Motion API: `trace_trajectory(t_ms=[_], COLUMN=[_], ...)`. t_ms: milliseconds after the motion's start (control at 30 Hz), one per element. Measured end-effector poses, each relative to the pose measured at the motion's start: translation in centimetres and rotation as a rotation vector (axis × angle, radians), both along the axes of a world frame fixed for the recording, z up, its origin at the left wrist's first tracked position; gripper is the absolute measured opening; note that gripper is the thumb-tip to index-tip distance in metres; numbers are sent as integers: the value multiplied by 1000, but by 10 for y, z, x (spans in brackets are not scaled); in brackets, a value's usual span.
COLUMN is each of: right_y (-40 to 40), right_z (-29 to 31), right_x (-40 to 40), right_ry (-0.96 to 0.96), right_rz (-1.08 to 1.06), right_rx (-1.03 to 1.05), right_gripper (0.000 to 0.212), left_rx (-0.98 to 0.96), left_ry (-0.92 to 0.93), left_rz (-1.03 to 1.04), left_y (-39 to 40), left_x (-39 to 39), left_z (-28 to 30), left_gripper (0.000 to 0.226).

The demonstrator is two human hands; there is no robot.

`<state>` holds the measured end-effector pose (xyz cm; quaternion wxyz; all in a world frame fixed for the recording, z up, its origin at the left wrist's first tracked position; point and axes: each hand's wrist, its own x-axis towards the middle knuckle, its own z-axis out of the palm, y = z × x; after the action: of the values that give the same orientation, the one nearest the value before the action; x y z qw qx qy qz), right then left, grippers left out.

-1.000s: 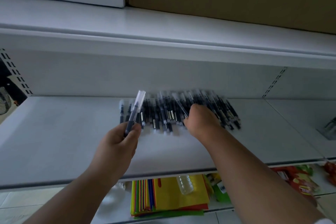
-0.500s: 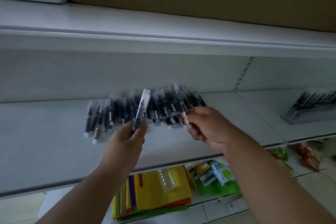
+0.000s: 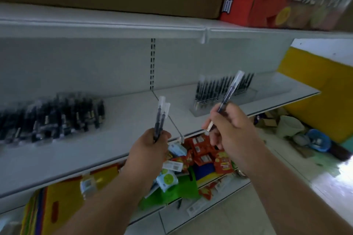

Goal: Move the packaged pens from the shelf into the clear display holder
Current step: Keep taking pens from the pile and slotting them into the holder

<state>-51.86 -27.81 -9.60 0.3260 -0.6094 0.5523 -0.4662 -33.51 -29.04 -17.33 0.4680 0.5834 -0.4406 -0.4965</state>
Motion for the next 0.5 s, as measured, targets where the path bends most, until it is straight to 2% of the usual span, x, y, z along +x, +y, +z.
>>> trace_trajectory(t_ms=[67,167,333,433,500], right_y=[-3,-15,-61,-86,-99], right_z=[2,6,2,-7,-8], right_x=[-32,-67,-120,-144,-156], right_ry=[27,107,204,199,195], right_rz=[-42,-86,-235,-292,-252], right_rx=[-38,-62,-127,-142,-152], right_gripper=[28,29,5,15,6], left_rx=[2,-29,-94,-99,-121], left_ry=[-10,-26,-59,-86,-60], left_rz=[-16,-33,-84,-129,-129], left_y=[-4,-15,-50,-79,-94], left_x=[-35,-68,-112,-137,-151], left_z=[2,5,8,11,12], left_gripper=[20,20,29,30,32])
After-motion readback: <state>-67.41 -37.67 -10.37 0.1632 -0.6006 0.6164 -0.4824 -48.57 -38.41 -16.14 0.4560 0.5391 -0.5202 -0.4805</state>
